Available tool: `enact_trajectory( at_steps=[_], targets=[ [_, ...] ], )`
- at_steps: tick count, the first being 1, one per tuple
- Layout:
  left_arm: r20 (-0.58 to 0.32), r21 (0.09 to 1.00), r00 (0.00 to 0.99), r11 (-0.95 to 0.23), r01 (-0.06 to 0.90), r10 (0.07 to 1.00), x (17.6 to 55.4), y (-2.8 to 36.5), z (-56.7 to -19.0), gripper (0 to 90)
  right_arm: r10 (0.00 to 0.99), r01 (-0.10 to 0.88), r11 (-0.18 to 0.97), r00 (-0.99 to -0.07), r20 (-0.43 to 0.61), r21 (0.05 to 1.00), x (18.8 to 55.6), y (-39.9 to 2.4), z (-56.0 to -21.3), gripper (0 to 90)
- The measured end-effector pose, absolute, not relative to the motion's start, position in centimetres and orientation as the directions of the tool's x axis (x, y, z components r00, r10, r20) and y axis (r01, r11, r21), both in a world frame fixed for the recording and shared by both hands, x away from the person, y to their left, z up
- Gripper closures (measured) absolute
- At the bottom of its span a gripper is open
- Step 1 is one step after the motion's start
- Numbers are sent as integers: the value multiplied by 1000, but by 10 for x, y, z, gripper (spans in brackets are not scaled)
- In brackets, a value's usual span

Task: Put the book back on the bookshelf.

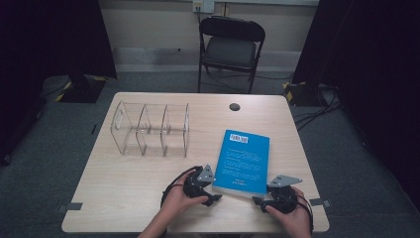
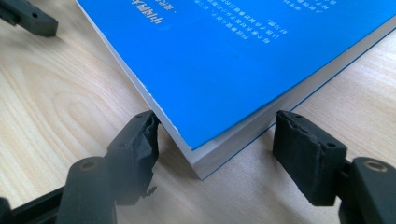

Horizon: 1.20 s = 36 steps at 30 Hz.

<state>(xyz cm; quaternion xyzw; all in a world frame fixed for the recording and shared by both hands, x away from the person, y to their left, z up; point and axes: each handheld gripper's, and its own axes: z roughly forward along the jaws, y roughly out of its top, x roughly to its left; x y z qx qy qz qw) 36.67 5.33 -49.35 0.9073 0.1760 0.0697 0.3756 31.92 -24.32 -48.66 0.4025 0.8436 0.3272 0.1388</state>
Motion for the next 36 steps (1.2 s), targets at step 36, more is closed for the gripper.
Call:
enact_trajectory(
  at_steps=[36],
  targets=[
    [8,671,930,-691,269,369,369,50,-489,290,772,607,467,-635,39,643,320,-240,-480,357]
  ],
)
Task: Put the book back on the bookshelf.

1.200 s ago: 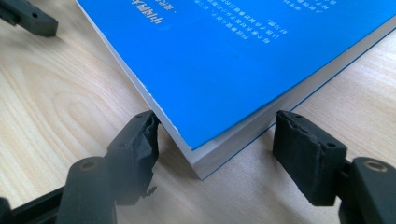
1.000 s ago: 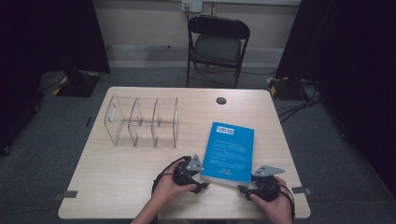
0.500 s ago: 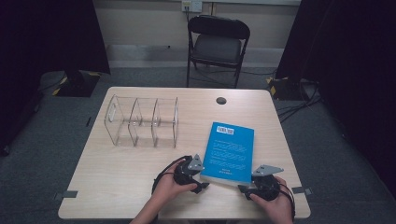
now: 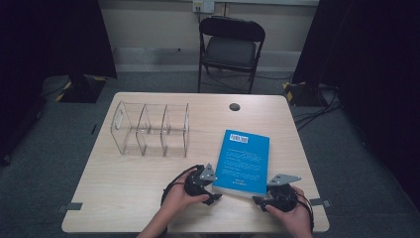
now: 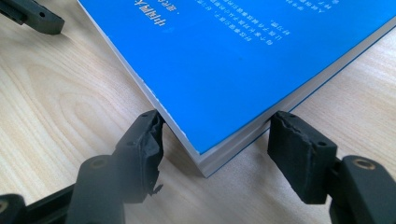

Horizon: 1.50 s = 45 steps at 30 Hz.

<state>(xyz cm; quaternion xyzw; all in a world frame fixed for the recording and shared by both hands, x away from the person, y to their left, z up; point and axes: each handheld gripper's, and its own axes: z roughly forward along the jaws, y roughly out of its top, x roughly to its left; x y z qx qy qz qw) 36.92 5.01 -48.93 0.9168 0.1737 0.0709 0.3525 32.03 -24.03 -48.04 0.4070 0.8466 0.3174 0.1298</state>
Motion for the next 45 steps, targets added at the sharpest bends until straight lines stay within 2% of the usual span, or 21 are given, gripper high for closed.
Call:
enact_trajectory(
  at_steps=[8,10,11,12,13,20,22,35,36,37,45],
  targets=[
    [-3,665,930,-694,277,368,370,49,-489,289,764,597,484,-645,23,640,320,-239,-479,361],
    [-43,682,912,-654,326,409,367,46,-489,288,766,600,482,-642,26,639,320,-240,-479,361],
    [7,641,938,-722,262,347,371,50,-486,289,770,603,479,-637,24,638,319,-239,-480,359],
    [13,642,938,-722,258,347,371,50,-486,289,772,602,480,-635,18,639,319,-239,-481,356],
    [-17,665,924,-685,296,382,369,48,-488,289,775,600,483,-632,6,638,318,-238,-481,354],
    [9,660,942,-710,246,335,373,51,-488,296,765,566,496,-644,-22,659,315,-240,-487,341],
    [-14,674,928,-683,284,372,370,50,-489,297,768,568,490,-640,-19,661,314,-240,-487,343],
    [-24,695,923,-657,292,384,370,49,-491,290,790,593,467,-613,-8,656,313,-236,-484,370],
    [-24,695,923,-657,292,384,370,49,-491,290,790,593,467,-613,-8,656,313,-236,-484,370],
    [14,653,941,-716,248,339,373,52,-487,290,786,590,470,-618,-7,657,314,-236,-483,370],
    [14,664,940,-707,246,340,373,52,-489,288,785,589,468,-620,-3,659,314,-236,-479,381]
  ],
)
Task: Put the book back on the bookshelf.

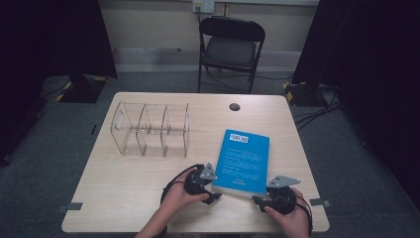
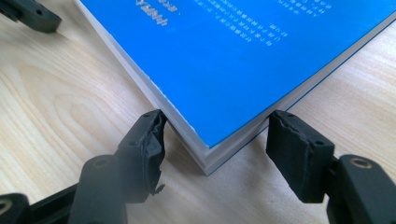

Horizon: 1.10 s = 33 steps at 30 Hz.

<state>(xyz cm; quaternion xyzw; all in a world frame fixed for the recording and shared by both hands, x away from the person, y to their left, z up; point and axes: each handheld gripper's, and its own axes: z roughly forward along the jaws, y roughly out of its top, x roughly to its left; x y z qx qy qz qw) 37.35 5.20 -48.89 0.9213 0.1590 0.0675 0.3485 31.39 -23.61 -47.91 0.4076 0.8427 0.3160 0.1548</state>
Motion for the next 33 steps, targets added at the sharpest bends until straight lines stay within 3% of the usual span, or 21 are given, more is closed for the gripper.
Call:
enact_trajectory(
  at_steps=[11,21,30,33],
  targets=[
    [-6,674,929,-685,277,370,372,50,-489,280,789,573,439,-615,10,692,316,-236,-469,417],
    [13,699,911,-655,287,413,367,57,-485,209,775,564,437,-631,25,700,321,-233,-469,457],
    [47,771,938,-610,184,342,364,51,-449,170,780,568,409,-623,49,714,321,-234,-468,462],
    [78,748,945,-645,154,316,368,36,-447,161,782,568,404,-621,52,717,321,-234,-468,462]
  ],
)
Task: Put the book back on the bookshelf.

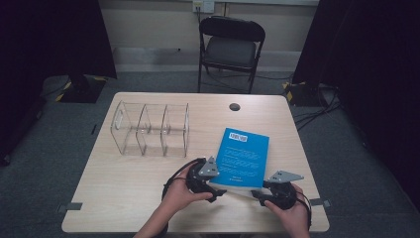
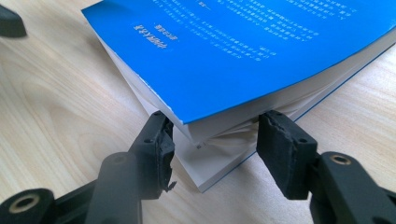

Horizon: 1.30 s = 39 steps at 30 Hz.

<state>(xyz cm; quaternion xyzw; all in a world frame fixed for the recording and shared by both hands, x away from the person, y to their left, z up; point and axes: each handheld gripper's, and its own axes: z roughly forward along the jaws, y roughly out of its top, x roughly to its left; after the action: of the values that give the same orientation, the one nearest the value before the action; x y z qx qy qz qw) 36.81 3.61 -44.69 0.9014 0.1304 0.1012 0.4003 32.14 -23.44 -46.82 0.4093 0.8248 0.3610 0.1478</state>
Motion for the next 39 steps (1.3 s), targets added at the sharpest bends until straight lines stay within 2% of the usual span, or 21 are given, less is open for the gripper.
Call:
enact_trajectory(
  at_steps=[7,14,19,23,26,28,39],
  targets=[
    [83,717,963,-686,122,258,375,7,-453,161,782,570,397,-620,60,720,322,-235,-468,463],
    [81,714,965,-690,119,250,379,-12,-461,169,779,563,385,-624,70,731,323,-237,-468,465],
    [128,701,964,-709,77,231,380,-17,-468,159,782,567,378,-618,75,732,323,-236,-466,465],
    [150,708,959,-703,67,242,381,-23,-472,162,785,571,373,-615,80,731,324,-236,-464,465],
    [184,676,952,-734,59,246,379,-27,-471,155,786,577,373,-612,82,727,324,-235,-463,466],
    [184,704,948,-708,58,261,378,-30,-474,151,786,577,377,-613,79,725,325,-235,-462,466],
    [203,719,943,-694,40,265,382,-35,-478,149,787,587,366,-610,97,723,327,-235,-459,467]
  ],
)
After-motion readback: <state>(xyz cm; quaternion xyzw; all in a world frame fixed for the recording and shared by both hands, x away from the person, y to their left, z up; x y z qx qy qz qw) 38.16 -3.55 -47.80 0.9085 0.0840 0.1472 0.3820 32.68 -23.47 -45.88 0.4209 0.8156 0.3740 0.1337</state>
